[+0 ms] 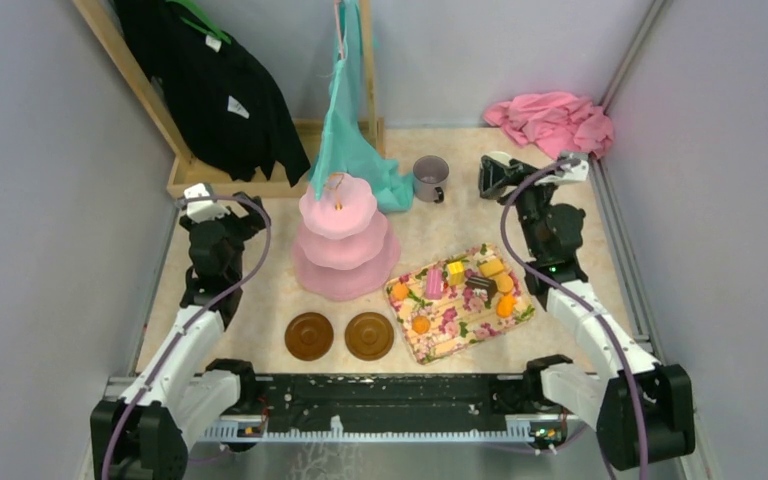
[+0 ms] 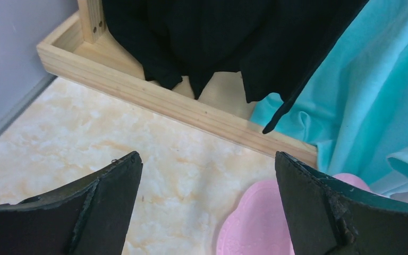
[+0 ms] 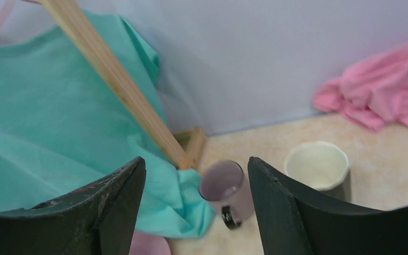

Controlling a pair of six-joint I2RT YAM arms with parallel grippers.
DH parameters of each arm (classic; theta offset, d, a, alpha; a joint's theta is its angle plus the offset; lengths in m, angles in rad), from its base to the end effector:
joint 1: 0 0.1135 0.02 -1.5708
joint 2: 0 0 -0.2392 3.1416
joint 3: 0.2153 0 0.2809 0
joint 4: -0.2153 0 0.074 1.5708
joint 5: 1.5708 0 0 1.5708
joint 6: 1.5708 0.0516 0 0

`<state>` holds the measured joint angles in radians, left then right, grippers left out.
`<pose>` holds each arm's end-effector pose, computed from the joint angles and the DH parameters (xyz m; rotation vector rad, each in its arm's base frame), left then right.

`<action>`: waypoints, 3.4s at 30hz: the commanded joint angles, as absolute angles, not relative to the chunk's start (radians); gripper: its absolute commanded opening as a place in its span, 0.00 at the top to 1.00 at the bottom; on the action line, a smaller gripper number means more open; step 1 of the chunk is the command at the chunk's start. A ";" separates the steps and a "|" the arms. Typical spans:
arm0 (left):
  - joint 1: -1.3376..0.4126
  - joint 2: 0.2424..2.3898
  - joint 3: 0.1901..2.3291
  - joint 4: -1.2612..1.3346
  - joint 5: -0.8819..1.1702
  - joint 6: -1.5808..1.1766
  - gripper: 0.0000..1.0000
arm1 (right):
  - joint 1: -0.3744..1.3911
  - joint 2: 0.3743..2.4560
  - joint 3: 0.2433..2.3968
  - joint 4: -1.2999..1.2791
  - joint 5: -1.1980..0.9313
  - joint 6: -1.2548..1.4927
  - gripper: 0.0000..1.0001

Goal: Serve the afternoon tea
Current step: Pick up the clamp from the center of the board.

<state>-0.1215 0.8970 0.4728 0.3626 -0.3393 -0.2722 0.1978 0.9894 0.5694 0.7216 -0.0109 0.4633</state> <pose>0.2681 -0.0154 0.2346 -0.3793 1.5842 -0.0256 0.2780 0.0563 0.2936 0.1613 1.2803 0.5755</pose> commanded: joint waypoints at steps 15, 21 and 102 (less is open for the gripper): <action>-0.384 0.941 0.629 0.030 -0.422 -0.701 0.01 | 0.105 1.160 0.827 -0.329 0.524 0.451 0.30; -0.418 0.911 0.604 0.107 -0.370 -0.726 0.01 | 0.038 1.248 0.886 -0.444 0.543 0.461 0.30; -0.428 0.726 0.516 0.140 -0.350 -0.796 0.06 | 0.035 1.513 0.802 -0.439 0.485 0.413 0.91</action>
<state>-0.4213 0.7208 0.5228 0.1226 -0.3649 -0.7895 0.0406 1.5330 0.7982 -0.4385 0.4526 0.4038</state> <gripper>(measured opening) 0.942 0.111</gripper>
